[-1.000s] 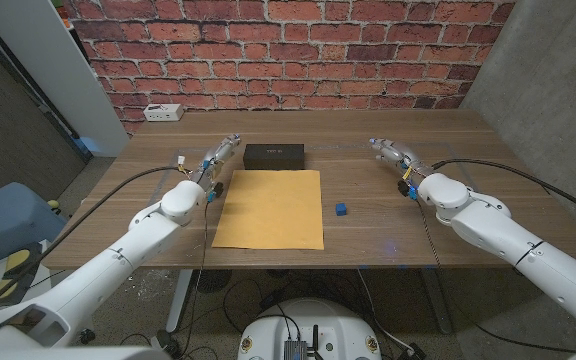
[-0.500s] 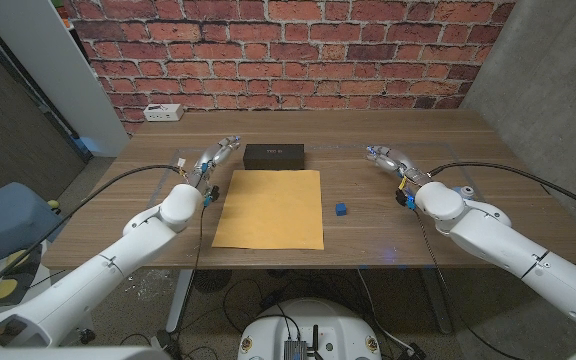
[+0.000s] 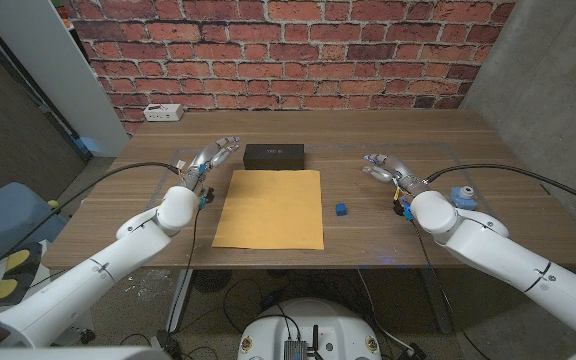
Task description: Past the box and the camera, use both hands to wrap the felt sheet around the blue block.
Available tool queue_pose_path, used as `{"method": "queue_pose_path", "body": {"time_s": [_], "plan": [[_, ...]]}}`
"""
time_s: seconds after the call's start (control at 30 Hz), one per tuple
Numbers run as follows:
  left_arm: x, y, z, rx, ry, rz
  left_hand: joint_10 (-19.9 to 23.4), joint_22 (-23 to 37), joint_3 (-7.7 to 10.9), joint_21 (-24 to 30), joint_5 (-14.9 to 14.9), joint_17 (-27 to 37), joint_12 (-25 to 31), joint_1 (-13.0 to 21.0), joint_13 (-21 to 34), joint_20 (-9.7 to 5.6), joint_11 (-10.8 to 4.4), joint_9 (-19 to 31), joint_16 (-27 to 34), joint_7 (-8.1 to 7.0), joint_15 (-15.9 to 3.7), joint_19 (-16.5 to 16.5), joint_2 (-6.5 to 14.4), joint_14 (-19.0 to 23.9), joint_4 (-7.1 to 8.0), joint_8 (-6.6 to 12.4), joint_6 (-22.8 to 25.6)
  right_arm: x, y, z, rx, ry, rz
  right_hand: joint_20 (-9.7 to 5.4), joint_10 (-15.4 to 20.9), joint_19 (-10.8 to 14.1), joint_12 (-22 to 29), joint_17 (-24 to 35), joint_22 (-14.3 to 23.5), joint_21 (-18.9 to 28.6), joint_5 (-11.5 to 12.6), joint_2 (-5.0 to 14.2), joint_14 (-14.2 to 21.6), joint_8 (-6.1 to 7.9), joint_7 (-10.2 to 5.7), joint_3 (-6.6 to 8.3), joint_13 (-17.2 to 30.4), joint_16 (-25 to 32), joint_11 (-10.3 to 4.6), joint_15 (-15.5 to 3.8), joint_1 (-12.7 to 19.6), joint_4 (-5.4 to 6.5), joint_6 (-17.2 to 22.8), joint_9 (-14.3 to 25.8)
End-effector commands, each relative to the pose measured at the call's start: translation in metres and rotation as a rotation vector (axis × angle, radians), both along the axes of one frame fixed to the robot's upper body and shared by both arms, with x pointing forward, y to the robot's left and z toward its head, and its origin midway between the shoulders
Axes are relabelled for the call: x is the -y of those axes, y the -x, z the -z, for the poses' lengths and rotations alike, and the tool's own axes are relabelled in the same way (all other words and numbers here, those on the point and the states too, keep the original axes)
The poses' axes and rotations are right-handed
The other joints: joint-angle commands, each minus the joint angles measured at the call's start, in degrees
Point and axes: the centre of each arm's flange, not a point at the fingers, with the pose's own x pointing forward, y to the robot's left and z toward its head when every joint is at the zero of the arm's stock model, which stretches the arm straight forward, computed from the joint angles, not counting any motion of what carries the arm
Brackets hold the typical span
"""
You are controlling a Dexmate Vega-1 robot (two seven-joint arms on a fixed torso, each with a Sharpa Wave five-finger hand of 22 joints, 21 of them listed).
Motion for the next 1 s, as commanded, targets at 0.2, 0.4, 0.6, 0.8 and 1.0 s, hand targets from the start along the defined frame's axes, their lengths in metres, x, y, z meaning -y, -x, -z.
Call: {"method": "queue_pose_path", "body": {"time_s": [0.2,0.4,0.6,0.8,1.0], "plan": [[-0.003,0.006,-0.001,0.029,-0.079,-0.028,2.4,0.3,0.56,0.5,0.2,0.1,0.5,1.6,0.2,-0.18,0.05,0.3,0.4,1.13,-1.04,1.3,1.1,1.9,-0.67,0.52,3.5,-0.015,0.030,0.009,-0.012,0.119,0.082,-1.20,3.4,2.3,0.8,0.7,0.3,0.7,-0.2,-0.42,3.0,0.79,-0.33,0.08,0.2,1.4,-0.48,-2.17,4.5,-0.13,3.1,0.2],[-0.004,0.006,-0.001,0.026,-0.085,-0.020,2.8,0.4,1.32,0.6,0.5,0.1,0.3,2.6,0.2,-0.27,-0.03,0.4,0.2,2.40,-1.75,1.6,1.7,2.1,-0.92,0.53,5.3,-0.020,0.040,0.011,-0.014,0.155,0.122,-1.14,4.5,5.0,0.7,1.8,0.5,1.6,-0.2,-0.20,6.7,0.77,-0.99,-0.06,0.3,3.5,-1.06,-4.39,7.6,0.09,4.6,0.2],[-0.004,0.007,-0.002,0.032,-0.095,-0.016,2.9,0.4,1.71,0.7,0.7,0.1,0.2,3.1,0.2,-0.18,0.09,0.4,0.3,2.75,-2.02,1.9,1.8,2.5,-1.01,0.20,5.3,-0.024,0.050,0.015,-0.022,0.190,0.141,-1.01,5.0,6.2,0.5,2.9,0.7,2.0,-0.3,-1.11,7.1,0.54,-1.22,-1.06,0.3,4.4,-1.61,-4.85,8.6,0.21,5.1,0.2],[-0.004,0.006,-0.002,0.040,-0.096,-0.004,3.1,0.4,2.02,0.7,0.8,0.1,0.1,3.6,0.3,-0.16,0.15,0.4,0.2,2.87,-2.06,2.1,1.9,2.6,-1.01,0.00,5.3,-0.032,0.060,0.017,-0.032,0.233,0.177,-1.38,4.8,5.8,0.1,3.5,0.8,1.8,0.0,-0.84,5.9,0.41,-2.36,-0.83,0.4,4.5,-2.95,-5.46,11.7,-0.24,5.6,0.3],[-0.005,0.005,-0.001,0.045,-0.093,0.007,2.9,0.4,2.37,0.7,0.9,0.2,0.0,4.0,0.3,-0.02,0.27,0.4,0.1,3.09,-1.97,2.0,2.1,2.4,-0.91,-0.27,5.2,-0.040,0.070,0.019,-0.035,0.291,0.205,-1.54,5.1,6.0,-0.1,4.1,0.9,1.9,0.0,-1.13,6.0,0.90,-3.06,-0.89,0.5,5.0,-3.52,-5.88,14.5,-0.34,7.7,0.3]]}}
